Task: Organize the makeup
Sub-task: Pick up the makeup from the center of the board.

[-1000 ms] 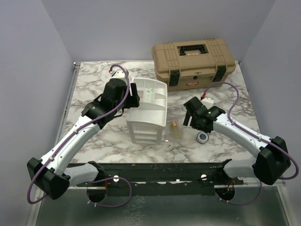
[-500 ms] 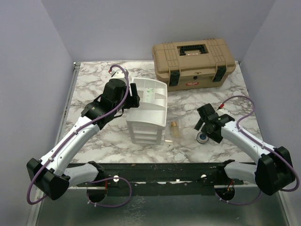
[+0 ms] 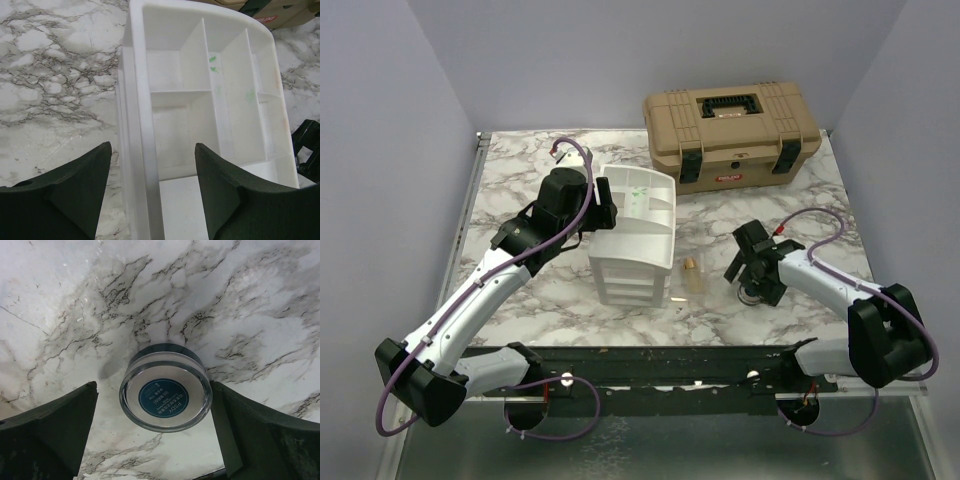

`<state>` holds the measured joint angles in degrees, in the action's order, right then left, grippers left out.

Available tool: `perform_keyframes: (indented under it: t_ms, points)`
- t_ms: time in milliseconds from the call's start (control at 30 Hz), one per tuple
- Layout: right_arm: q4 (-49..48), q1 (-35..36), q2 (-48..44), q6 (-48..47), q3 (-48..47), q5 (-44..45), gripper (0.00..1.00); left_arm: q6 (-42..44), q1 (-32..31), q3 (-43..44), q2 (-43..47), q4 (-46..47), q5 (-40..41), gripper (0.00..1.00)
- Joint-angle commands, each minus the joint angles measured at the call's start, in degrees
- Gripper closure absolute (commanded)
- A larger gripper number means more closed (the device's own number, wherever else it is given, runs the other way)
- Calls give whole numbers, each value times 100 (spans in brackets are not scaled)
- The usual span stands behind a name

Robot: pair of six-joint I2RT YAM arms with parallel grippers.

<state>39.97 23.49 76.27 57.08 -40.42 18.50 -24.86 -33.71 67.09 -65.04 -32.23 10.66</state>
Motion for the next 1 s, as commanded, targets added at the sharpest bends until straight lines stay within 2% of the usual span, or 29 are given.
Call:
perform_keyframes:
  t_ms: [0, 233, 433, 633, 967]
  points:
    - [-235, -72, 42, 243, 198, -266, 4, 16, 12, -36, 112, -223, -197, 31]
    - [-384, -111, -183, 424, 409, -211, 19, 10, 5, -61, 106, -223, -164, 31]
    - [-290, -134, -97, 561, 369, -86, 21, 74, 5, -34, 73, -223, -96, 31]
    - [-584, -183, -246, 471, 518, -355, 34, 56, -3, -20, 26, -223, -140, 31]
    - [-740, -217, -339, 308, 559, -431, 46, 36, -3, -34, 77, -223, -86, 31]
